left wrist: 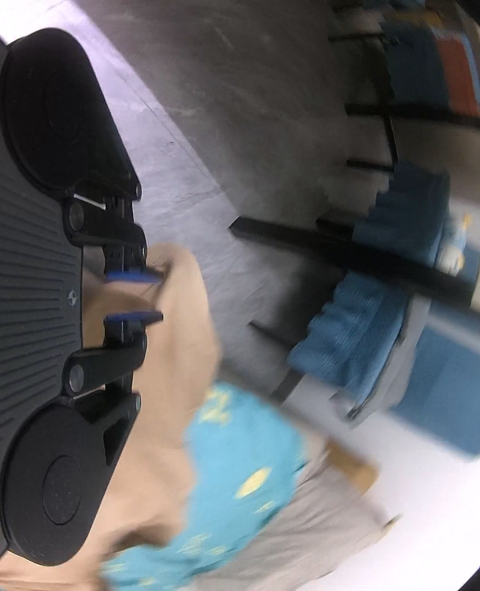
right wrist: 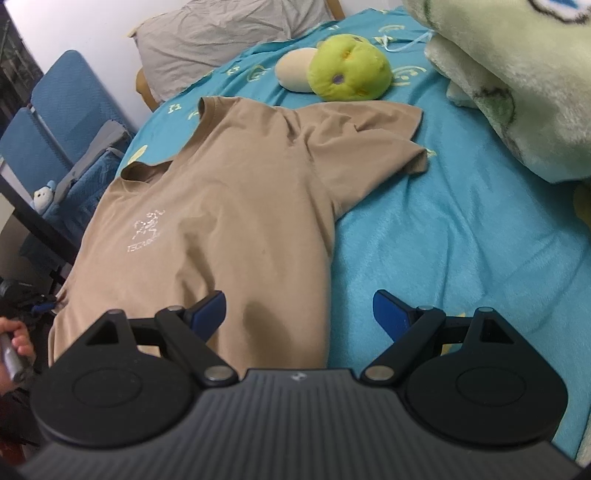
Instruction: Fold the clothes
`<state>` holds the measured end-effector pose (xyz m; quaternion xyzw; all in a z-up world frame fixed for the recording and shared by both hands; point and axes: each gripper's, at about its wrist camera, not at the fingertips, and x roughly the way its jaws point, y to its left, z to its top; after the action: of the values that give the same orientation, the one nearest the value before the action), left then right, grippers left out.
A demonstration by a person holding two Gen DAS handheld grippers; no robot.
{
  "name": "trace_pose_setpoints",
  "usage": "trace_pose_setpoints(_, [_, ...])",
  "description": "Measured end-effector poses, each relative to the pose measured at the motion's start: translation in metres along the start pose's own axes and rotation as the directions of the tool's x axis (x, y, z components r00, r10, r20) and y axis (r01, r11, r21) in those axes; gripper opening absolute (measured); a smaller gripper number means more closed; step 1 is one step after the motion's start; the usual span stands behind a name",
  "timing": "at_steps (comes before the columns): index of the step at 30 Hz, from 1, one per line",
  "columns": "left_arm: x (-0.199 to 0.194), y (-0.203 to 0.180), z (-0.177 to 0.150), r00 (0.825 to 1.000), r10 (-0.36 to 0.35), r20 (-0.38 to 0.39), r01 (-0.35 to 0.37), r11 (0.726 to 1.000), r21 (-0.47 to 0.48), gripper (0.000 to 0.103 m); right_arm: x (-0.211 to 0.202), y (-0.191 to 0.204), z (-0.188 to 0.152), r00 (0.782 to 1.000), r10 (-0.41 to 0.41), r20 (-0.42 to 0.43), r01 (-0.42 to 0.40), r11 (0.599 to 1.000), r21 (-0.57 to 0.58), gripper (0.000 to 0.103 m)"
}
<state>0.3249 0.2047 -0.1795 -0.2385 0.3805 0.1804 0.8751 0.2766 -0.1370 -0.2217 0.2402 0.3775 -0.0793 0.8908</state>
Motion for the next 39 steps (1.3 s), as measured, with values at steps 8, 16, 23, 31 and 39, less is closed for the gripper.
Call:
trace_pose_setpoints(8, [-0.139,-0.016,-0.094,0.946,-0.056,-0.32,0.162,0.934,0.317,0.052,-0.027,0.007,0.001,0.998,0.026,0.065,-0.023,0.999,-0.046,0.088])
trace_pose_setpoints(16, [-0.203,-0.005,-0.193,0.811,0.063,-0.581,0.225,0.883,0.411,0.058,-0.078,0.005,-0.012,0.993,0.028,0.114,-0.021,0.998,-0.067,0.088])
trace_pose_setpoints(23, [-0.228,-0.003,-0.215,0.844,0.154,-0.513,0.192,0.807,0.558,0.013,-0.106,0.0,-0.024,0.991,-0.019,0.133,0.03,0.996,-0.085,0.088])
trace_pose_setpoints(31, [-0.281,0.005,-0.184,0.836,0.097,-0.54,0.22,0.843,0.491,0.005,-0.106,-0.002,-0.03,0.99,-0.045,0.133,0.061,0.992,-0.115,0.088])
trace_pose_setpoints(39, [-0.282,0.001,-0.17,0.84,0.278,-0.465,0.043,0.822,0.568,0.01,-0.109,-0.001,-0.035,0.989,-0.052,0.14,0.072,0.986,-0.148,0.088])
